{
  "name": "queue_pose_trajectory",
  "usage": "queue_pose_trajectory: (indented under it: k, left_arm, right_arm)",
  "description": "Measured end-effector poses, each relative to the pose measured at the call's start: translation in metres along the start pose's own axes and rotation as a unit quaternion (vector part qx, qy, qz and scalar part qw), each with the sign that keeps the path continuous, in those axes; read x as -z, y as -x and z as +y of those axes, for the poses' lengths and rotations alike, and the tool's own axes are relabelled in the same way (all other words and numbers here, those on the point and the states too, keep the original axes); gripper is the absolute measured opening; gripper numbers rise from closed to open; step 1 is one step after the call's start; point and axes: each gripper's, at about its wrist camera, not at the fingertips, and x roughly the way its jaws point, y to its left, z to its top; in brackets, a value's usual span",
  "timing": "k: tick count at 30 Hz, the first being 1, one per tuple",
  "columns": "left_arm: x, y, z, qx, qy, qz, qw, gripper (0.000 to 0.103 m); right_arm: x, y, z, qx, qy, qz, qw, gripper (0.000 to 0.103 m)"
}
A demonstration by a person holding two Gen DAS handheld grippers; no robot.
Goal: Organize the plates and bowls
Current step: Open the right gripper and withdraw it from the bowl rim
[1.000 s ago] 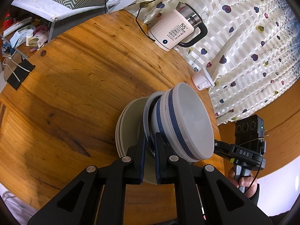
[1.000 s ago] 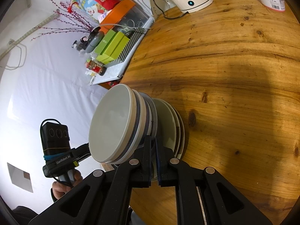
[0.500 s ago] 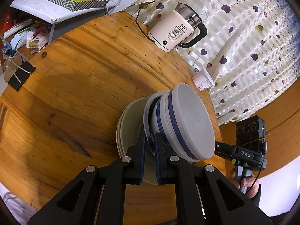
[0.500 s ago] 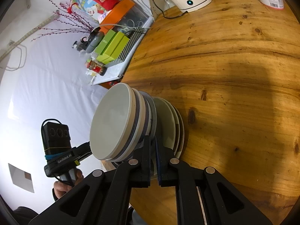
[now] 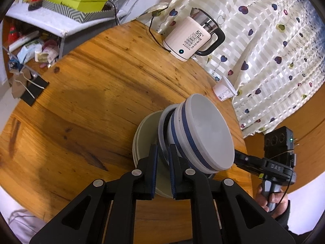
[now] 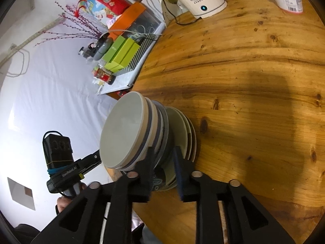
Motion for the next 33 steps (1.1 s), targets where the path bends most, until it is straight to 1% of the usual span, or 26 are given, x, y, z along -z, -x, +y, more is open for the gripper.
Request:
queue_pose_trajectory:
  k: [4,5,6,8,10,12,14,16,18,20,24,33]
  left_arm:
    - [0.004,0.006,-0.010,-0.014,-0.020,-0.014,0.9996,0.012]
    - [0.005,0.007,-0.014,-0.018,-0.028,-0.018,0.9993,0.014]
    - [0.007,0.009,-0.018,-0.022,-0.036,-0.022,0.9989,0.017]
    - [0.011,0.010,-0.025,-0.028,-0.050,-0.028,0.9979,0.034]
    - [0.015,0.014,-0.031,-0.034,-0.064,-0.033,0.9969,0.042]
    - [0.019,0.016,-0.037,-0.040,-0.079,-0.038,0.9953,0.043]
    - [0.023,0.018,-0.045,-0.049,-0.093,-0.041,0.9936,0.044]
    - [0.027,0.019,-0.050,-0.061,-0.105,-0.044,0.9917,0.045]
    - [0.032,0.018,-0.053,-0.071,-0.112,-0.044,0.9902,0.050]
    - [0.036,0.017,-0.056,-0.084,-0.119,-0.044,0.9884,0.054]
    - [0.044,0.016,-0.059,-0.101,-0.127,-0.038,0.9860,0.054]
    - [0.058,0.019,-0.069,-0.133,-0.143,-0.041,0.9799,0.054]
  right_arm:
    - [0.005,0.008,0.008,0.007,0.013,-0.008,1.000,0.039]
    - [0.007,0.011,0.010,0.010,0.017,-0.011,1.000,0.044]
    - [0.009,0.013,0.013,0.013,0.022,-0.014,1.000,0.049]
    - [0.013,0.017,0.017,0.022,0.031,-0.020,0.999,0.055]
    - [0.018,0.021,0.022,0.032,0.040,-0.026,0.998,0.060]
    - [0.023,0.026,0.028,0.048,0.055,-0.035,0.997,0.066]
    - [0.028,0.030,0.034,0.062,0.071,-0.044,0.995,0.070]
    - [0.032,0.032,0.040,0.072,0.084,-0.049,0.993,0.072]
    - [0.037,0.034,0.047,0.088,0.103,-0.053,0.989,0.076]
    - [0.043,0.034,0.054,0.107,0.121,-0.056,0.985,0.077]
    - [0.055,0.032,0.064,0.131,0.149,-0.052,0.979,0.079]
    - [0.074,0.031,0.080,0.163,0.191,-0.054,0.966,0.080]
